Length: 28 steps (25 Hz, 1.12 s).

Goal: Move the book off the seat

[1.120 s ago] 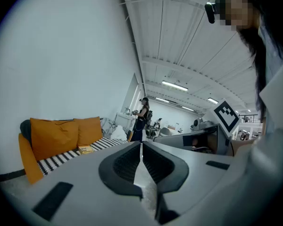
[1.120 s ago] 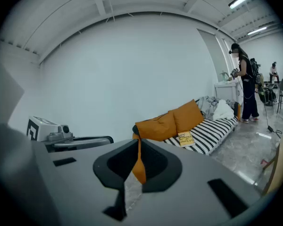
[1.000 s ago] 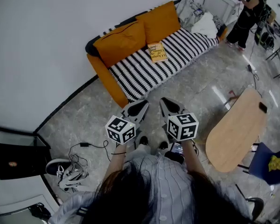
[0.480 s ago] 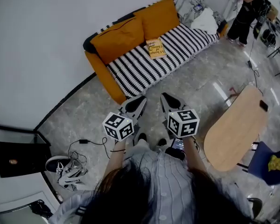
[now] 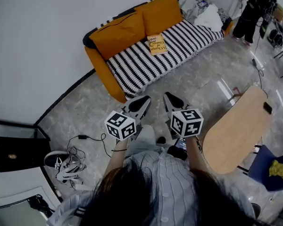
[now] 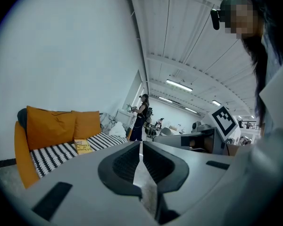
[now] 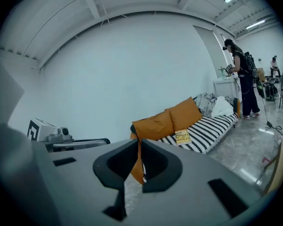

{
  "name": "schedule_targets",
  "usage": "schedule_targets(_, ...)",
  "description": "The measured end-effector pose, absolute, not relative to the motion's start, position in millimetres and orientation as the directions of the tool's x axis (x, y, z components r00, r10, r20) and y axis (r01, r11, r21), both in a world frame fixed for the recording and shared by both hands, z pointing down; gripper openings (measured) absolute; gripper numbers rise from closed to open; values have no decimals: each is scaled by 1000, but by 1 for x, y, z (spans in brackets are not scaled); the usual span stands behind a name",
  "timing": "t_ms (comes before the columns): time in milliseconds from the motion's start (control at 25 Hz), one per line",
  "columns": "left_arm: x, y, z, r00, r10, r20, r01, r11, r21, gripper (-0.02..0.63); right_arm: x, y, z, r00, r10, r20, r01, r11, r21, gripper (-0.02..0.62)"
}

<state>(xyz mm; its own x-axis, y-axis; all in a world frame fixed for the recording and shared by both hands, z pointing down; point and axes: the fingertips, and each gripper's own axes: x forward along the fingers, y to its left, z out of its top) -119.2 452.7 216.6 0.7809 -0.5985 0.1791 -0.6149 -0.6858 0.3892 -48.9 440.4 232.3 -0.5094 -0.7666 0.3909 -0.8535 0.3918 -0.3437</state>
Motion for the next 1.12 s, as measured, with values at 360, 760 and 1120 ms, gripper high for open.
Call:
schedule_targets(360, -130, 409, 215, 755, -636, 156, -634, -650, 419, 11, -45, 397, 238, -523, -756, 395, -844, 393, -365, 32)
schedule_targets(760, -151, 283, 235, 794, -584, 170, -592, -679, 434, 12, -50, 286, 252, -442, -778, 446, -888, 309, -341, 32)
schedule_targets(1120, -198, 160, 236, 822, -548, 156, -549, -691, 470, 14, -86, 167, 260, -384, -788, 482, -910, 233, -343, 32)
